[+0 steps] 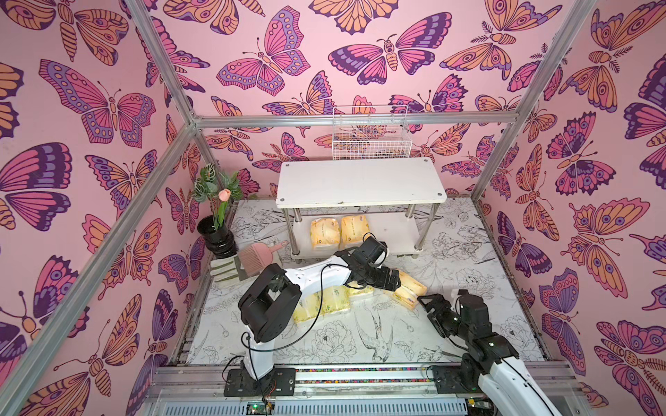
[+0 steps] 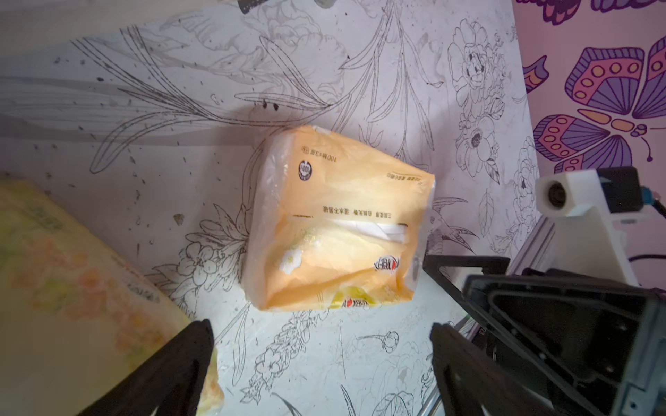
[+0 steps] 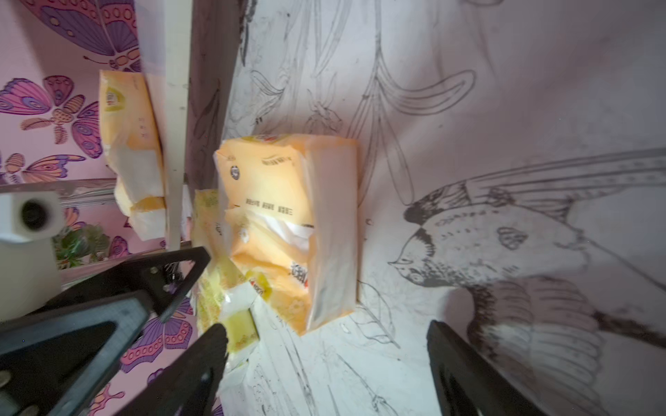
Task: Place the tissue boxes on the shelf by color
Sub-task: Pick up the box of tissues from the center of the board.
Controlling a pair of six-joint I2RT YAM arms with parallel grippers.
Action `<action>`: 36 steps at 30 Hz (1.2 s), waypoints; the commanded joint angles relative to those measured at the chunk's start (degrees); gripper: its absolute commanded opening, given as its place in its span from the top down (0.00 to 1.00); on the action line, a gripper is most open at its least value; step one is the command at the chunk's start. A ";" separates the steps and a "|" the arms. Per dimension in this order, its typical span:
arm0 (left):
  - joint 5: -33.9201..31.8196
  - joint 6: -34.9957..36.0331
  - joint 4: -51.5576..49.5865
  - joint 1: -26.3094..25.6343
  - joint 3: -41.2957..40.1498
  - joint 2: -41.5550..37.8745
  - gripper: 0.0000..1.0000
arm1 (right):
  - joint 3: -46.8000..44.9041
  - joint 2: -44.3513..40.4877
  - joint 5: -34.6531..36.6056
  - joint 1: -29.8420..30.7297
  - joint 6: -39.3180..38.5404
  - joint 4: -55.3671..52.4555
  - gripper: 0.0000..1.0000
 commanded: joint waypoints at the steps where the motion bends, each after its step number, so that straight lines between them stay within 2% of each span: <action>1: 2.60 -0.92 2.86 0.65 1.81 2.33 0.00 | -3.43 -0.23 -1.10 -0.35 1.78 -0.99 0.12; 9: 3.77 -1.54 3.96 0.83 5.48 7.54 0.00 | 0.49 3.77 1.21 -0.38 -0.22 -5.14 0.14; 15: 4.98 -2.60 4.74 0.90 6.94 10.42 0.00 | 5.19 12.92 2.30 -0.35 -4.49 -6.34 0.15; 23: 6.05 -4.38 7.06 0.77 5.41 10.76 0.00 | 9.20 28.82 -0.21 -0.29 -8.56 1.44 0.14; 36: 7.10 -7.01 11.27 0.57 1.20 10.79 0.00 | 6.86 39.86 -2.03 -0.30 -6.15 19.32 0.12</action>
